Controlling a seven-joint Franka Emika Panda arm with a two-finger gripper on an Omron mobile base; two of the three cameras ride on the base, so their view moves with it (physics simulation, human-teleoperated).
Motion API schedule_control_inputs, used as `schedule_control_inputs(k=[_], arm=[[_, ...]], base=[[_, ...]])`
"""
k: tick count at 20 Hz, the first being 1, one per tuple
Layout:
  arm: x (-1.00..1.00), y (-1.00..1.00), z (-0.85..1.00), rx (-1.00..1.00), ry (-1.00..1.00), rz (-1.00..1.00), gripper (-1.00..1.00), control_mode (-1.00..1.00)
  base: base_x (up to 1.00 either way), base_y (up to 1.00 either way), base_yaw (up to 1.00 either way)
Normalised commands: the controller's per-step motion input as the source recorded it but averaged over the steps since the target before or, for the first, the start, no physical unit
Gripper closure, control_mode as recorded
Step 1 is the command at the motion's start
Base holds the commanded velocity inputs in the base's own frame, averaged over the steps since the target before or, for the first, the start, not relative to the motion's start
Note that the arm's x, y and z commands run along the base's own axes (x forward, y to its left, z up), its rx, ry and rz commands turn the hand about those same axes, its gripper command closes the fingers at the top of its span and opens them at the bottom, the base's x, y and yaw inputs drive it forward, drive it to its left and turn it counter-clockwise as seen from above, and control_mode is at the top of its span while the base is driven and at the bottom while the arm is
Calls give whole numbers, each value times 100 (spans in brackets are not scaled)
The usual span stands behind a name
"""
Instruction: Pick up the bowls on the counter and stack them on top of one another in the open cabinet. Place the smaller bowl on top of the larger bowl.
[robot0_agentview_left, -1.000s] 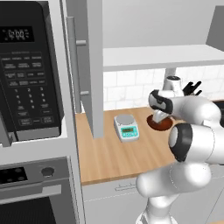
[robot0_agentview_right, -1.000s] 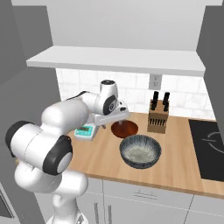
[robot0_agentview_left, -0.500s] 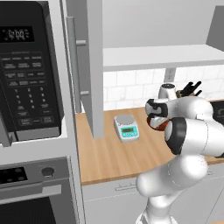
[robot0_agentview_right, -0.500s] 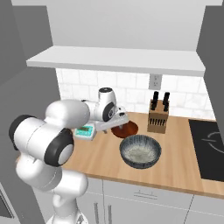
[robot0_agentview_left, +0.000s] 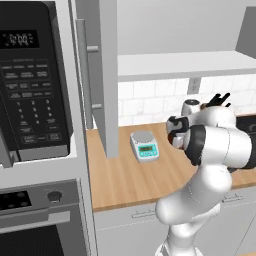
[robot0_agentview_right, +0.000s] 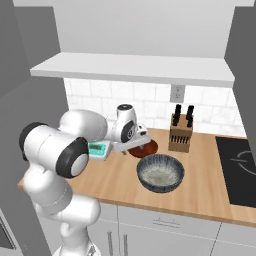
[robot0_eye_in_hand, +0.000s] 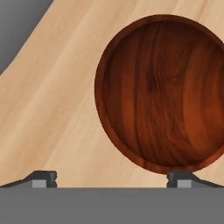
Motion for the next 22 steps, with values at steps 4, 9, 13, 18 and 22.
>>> schedule_control_inputs(k=[4, 9, 13, 18, 22], arm=[[17, -7, -25, 1, -2, 7, -100, -100], [24, 0, -31, 0, 0, 8, -100, -100], [23, -4, -12, 0, 0, 8, -100, -100], [9, -8, -12, 0, 0, 6, -100, -100], [0, 0, -18, 0, 0, 5, 100, -100]], base=[[0, 0, 0], [0, 0, 0], [0, 0, 0], [0, 0, 0], [0, 0, 0]])
